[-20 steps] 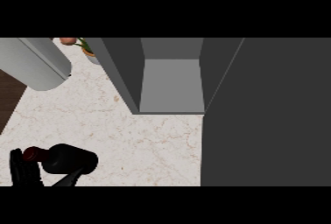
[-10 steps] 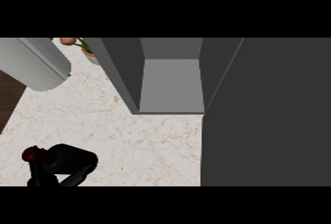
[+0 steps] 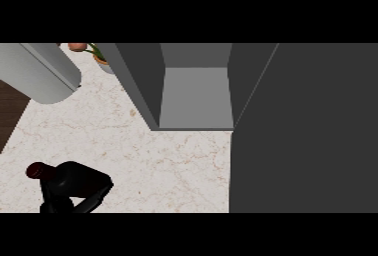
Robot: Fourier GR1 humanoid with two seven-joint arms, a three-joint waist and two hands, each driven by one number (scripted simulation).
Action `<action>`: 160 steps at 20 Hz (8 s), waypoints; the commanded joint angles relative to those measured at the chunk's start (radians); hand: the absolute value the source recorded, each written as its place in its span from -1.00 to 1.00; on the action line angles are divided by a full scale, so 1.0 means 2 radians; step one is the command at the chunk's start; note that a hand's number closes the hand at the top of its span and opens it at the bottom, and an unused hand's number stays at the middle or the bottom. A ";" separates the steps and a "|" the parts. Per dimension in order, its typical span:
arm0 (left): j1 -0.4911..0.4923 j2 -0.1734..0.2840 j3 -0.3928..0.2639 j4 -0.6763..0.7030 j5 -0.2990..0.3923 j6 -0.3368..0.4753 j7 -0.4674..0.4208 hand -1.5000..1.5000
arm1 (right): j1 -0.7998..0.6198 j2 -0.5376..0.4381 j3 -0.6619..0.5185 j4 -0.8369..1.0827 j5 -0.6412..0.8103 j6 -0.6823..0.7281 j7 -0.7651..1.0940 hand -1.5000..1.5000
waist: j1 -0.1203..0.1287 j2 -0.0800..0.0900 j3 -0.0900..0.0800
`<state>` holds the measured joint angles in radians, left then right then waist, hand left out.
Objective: Pick up the wine, place it into the cabinet and close the cabinet
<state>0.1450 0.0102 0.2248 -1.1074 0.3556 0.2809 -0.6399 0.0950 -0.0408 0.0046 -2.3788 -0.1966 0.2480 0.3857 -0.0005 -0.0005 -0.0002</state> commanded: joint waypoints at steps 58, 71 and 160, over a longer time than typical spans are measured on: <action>0.123 -0.004 -0.228 -0.296 -0.006 -0.214 0.092 1.00 | -0.015 -0.003 -0.033 0.062 -0.011 0.024 -0.039 -1.00 | 0.002 0.000 0.000; -0.090 -0.005 -0.281 -0.335 -0.001 -0.007 0.242 1.00 | -0.016 -0.004 -0.025 0.041 -0.024 0.017 -0.005 -1.00 | -0.004 0.000 0.000; -0.552 -0.005 -0.313 0.436 0.360 0.013 -0.071 1.00 | -0.020 -0.015 -0.050 0.084 -0.041 0.055 -0.054 -1.00 | -0.032 0.008 -0.001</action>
<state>-0.9350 0.0001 -0.4266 -0.2442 1.0474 0.2697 -0.7447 0.0308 -0.0599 -0.0812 -2.1877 -0.2580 0.3447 0.2805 -0.0540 0.0155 -0.0012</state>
